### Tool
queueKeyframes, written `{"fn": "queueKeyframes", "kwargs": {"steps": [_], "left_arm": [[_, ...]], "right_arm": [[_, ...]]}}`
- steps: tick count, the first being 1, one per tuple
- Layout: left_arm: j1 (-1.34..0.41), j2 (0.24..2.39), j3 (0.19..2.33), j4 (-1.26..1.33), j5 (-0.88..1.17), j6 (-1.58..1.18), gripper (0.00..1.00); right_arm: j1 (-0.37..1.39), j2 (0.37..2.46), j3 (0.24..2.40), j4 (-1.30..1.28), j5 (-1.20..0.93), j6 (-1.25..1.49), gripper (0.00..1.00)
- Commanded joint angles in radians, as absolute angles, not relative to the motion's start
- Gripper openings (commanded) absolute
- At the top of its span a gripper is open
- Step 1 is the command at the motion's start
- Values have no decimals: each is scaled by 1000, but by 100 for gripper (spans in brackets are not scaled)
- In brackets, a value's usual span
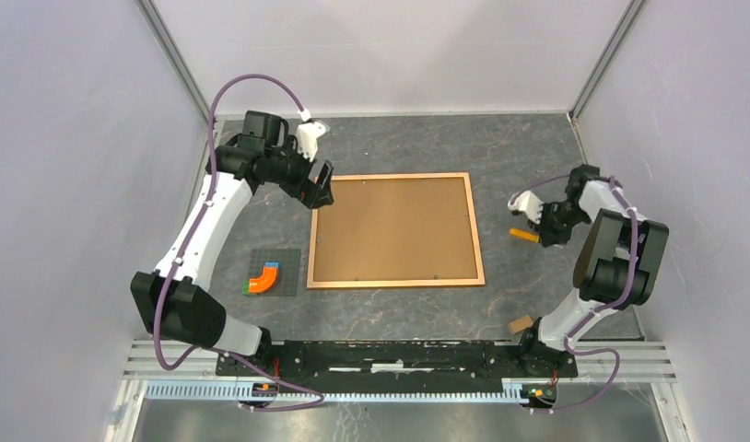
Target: Take the photo out of the frame
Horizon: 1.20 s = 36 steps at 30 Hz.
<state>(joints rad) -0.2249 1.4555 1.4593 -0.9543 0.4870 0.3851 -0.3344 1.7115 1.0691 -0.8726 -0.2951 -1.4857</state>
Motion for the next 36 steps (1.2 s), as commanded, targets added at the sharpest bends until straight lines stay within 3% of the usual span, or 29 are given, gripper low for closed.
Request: {"fn": "queueKeyframes", "kwargs": {"steps": [1,7,12,17,26,32,36], "left_arm": [[-224,1349,1476,-761,403,212,100],[-226,1416,1672,-905,457,189,100],[-227,1498,1806,-1008,604,27,100],[-271,1464,1691,-903,769,-151,100],[-382,1421,1488,-637,732,-367,100],[-446,1443,1463,-577,695,-416,91],[-456,1457,1447,-547,705,-445,79]], "right_arm": [[-324,1675,1283,-1053,-478,-1558,0],[-179,1590,1458,-1139,-589,-1443,0],[69,1492,1512,-1014,-559,-1199,0],[276,1443,1560,-864,-579,-943,0],[547,1448,1528,-692,-557,-679,0],[639,1466,1512,-666,-527,-661,0],[672,1465,1495,-656,-503,-665,0]]}}
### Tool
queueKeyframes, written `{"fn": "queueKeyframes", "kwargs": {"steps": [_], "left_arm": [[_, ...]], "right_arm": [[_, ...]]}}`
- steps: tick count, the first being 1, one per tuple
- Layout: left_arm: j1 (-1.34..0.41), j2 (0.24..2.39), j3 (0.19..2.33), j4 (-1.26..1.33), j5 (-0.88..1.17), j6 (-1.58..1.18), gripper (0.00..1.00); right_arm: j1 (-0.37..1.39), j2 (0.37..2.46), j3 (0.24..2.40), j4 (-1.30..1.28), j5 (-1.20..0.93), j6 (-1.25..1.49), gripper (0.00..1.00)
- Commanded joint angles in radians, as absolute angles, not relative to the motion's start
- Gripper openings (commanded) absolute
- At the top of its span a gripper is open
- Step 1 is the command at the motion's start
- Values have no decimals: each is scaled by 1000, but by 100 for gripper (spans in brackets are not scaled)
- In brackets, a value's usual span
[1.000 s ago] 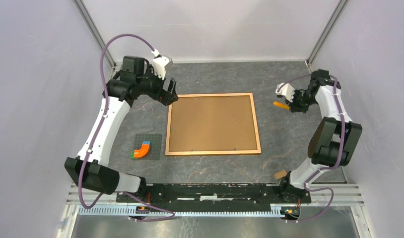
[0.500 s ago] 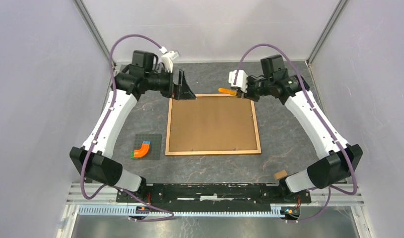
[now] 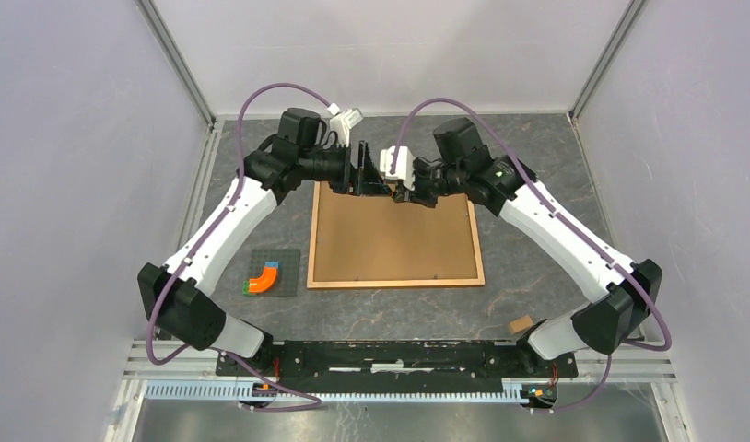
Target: Take the photo out of the frame
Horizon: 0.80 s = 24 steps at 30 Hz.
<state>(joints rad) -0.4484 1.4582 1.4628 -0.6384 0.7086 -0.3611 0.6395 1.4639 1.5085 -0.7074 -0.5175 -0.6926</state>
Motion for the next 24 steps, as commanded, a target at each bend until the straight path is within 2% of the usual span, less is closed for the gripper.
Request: {"fn": "queueKeyframes", "kwargs": {"steps": [1,8,14,21,24], "left_arm": [[-458,1460,1445,-548,708,-444,78],[-481,1461,1414,-537,693,-441,59],[-491,1459,1394,-510,696,-466,57],[-492,1459,1370,-478,686,-510,46],[-491,1459,1357,-474,680,-511,33]], "right_arm": [[676,1466,1493,-654,-497,-663,0],[682,1476,1489,-629,-474,-622,0],[682,1483,1485,-616,-458,-594,0],[687,1463,1465,-608,-488,-588,0],[691,1457,1458,-602,-490,-582,0]]}}
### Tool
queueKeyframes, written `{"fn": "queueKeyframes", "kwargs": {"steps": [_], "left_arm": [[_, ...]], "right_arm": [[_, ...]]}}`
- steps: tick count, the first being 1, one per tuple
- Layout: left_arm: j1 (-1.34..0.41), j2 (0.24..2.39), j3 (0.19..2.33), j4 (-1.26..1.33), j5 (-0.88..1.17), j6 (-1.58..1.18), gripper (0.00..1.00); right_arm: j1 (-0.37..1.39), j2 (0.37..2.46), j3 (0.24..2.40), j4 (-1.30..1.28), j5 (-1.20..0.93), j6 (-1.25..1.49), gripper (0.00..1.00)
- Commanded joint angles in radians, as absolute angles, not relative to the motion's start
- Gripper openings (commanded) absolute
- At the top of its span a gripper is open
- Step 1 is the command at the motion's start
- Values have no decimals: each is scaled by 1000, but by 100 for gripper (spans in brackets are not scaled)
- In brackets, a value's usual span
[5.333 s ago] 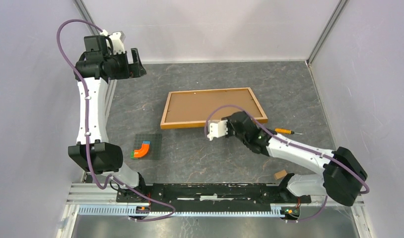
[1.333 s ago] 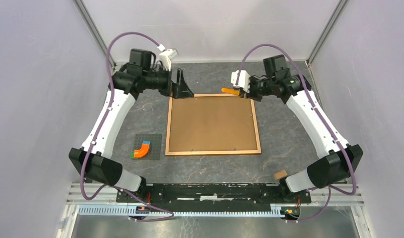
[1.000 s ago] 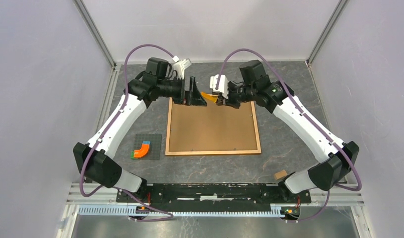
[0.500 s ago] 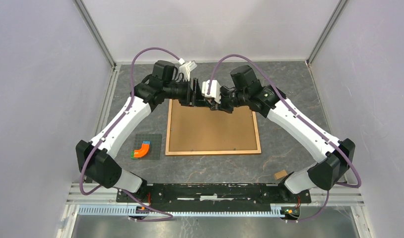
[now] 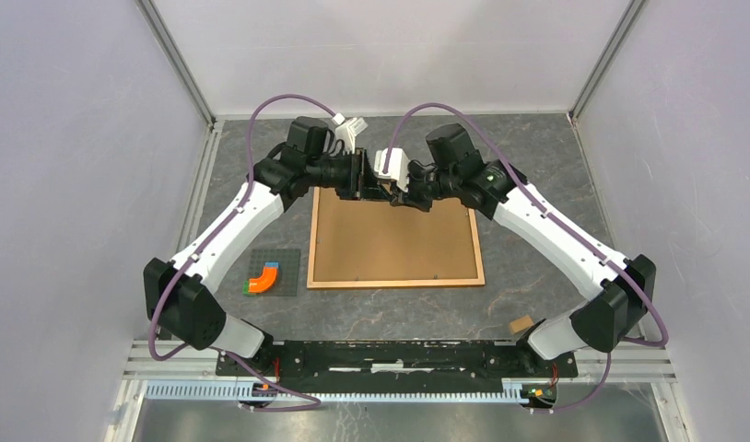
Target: Take the photo out of the frame
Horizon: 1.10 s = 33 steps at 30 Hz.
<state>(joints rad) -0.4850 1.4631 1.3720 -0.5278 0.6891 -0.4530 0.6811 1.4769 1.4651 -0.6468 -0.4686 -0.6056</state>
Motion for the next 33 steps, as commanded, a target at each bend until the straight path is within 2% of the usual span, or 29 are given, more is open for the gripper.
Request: {"fn": "queueKeyframes", "kwargs": {"steps": [1,4,5,7,8,11,13,19,24,33], "left_arm": [[-492,1457,1351,-473,681,-511,28],[-491,1448,1341,-479,680,-500,5],[-491,1443,1346,-496,669,-483,2],[-483,1434,1361,-531,639,-435,2],[-474,1426,1364,-547,628,-413,2],[-433,1412,1365,-604,620,-353,2],[-405,1409,1376,-669,601,-284,2],[-345,1405,1390,-839,502,-78,2],[-340,1409,1380,-895,402,-2,2],[-326,1388,1373,-914,315,65,2]], "right_arm": [[691,1456,1455,-596,-489,-575,0],[692,1457,1452,-595,-490,-568,2],[690,1459,1453,-602,-492,-569,12],[688,1454,1445,-611,-486,-572,38],[680,1445,1431,-613,-485,-575,46],[646,1426,1383,-628,-488,-591,64],[616,1425,1351,-662,-501,-623,72],[585,1444,1209,-767,-495,-772,75],[638,1442,1069,-708,-480,-812,75],[714,1518,965,-584,-392,-766,72]]}}
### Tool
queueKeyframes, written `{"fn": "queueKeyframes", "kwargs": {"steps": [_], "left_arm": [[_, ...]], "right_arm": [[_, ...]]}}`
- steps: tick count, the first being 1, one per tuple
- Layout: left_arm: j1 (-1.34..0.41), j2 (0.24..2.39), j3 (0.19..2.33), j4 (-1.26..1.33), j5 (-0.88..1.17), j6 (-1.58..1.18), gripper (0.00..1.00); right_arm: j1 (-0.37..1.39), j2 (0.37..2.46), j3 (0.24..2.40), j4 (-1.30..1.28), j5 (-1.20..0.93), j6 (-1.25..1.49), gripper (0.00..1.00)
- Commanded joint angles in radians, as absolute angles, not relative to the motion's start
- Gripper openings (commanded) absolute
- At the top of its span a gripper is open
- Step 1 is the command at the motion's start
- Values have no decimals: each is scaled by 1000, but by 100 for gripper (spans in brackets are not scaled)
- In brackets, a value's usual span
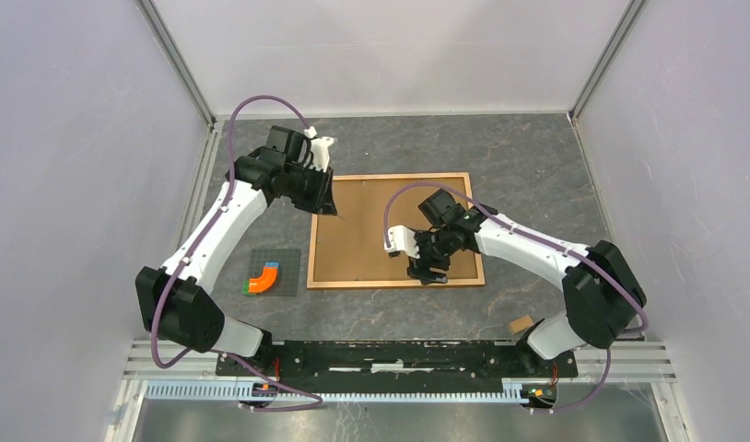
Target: Take the photo out of the frame
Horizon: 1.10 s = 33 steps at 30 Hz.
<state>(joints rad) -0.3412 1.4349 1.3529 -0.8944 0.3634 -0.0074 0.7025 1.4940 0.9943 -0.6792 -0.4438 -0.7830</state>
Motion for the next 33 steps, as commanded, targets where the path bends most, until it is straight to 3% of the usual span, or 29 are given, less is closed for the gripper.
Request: {"fn": "queueKeyframes", "kwargs": {"steps": [1,10,24,33], "left_arm": [[-322,1386,1371,-914,316,62,2],[-286,1362,1345,-913,332,73,2],[-266,1321,1311,-919,326,186,2],[-275,1320,1242,-970,281,376,2]], "right_arm": [[719,1523,954,-567,-381,-759,72],[791,1576,908,-475,-317,-719,70],[880,1520,771,-484,-360,-684,42],[894,1467,750,-471,-423,-606,39]]}}
